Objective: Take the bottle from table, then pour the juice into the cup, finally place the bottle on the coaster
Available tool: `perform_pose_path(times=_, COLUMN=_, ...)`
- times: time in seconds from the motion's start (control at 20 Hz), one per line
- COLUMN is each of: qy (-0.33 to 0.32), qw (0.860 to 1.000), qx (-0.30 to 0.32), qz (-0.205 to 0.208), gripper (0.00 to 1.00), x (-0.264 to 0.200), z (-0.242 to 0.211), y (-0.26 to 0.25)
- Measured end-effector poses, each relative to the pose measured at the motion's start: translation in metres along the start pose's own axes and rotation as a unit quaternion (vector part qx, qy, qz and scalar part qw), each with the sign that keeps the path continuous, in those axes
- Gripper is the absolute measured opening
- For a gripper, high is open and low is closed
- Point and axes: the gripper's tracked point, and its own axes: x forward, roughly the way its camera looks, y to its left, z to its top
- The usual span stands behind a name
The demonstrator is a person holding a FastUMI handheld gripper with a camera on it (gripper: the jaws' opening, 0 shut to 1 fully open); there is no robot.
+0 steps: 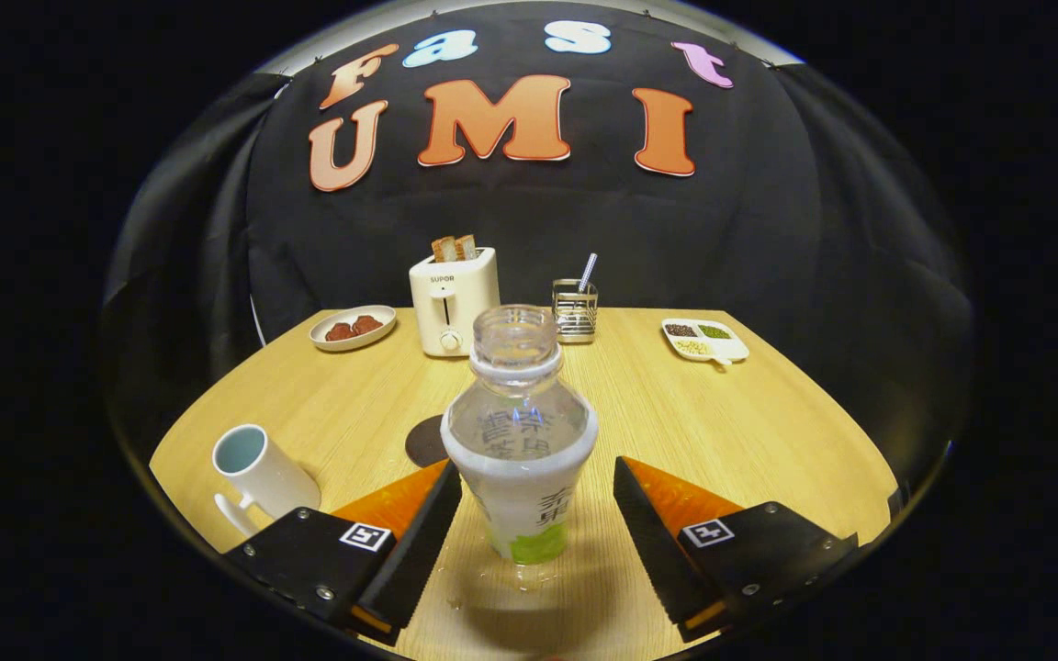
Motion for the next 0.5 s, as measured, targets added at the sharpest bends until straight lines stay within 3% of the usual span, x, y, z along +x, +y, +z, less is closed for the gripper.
perform_pose_path(times=0.15, qy=-0.002, qw=1.000, qx=-0.003, qz=0.005, gripper=0.99, x=0.0057, z=0.0020, y=0.0032)
perform_pose_path(times=0.25, qy=0.005, qw=1.000, qx=-0.001, qz=0.008, gripper=0.89, x=0.0080, z=-0.0012, y=0.0060)
perform_pose_path(times=0.3, qy=0.006, qw=1.000, qx=0.000, qz=0.007, gripper=0.71, x=0.0091, z=-0.0005, y=0.0057)
perform_pose_path(times=0.5, qy=0.030, qw=1.000, qx=-0.009, qz=-0.004, gripper=0.59, x=0.0047, z=-0.0048, y=0.0062)
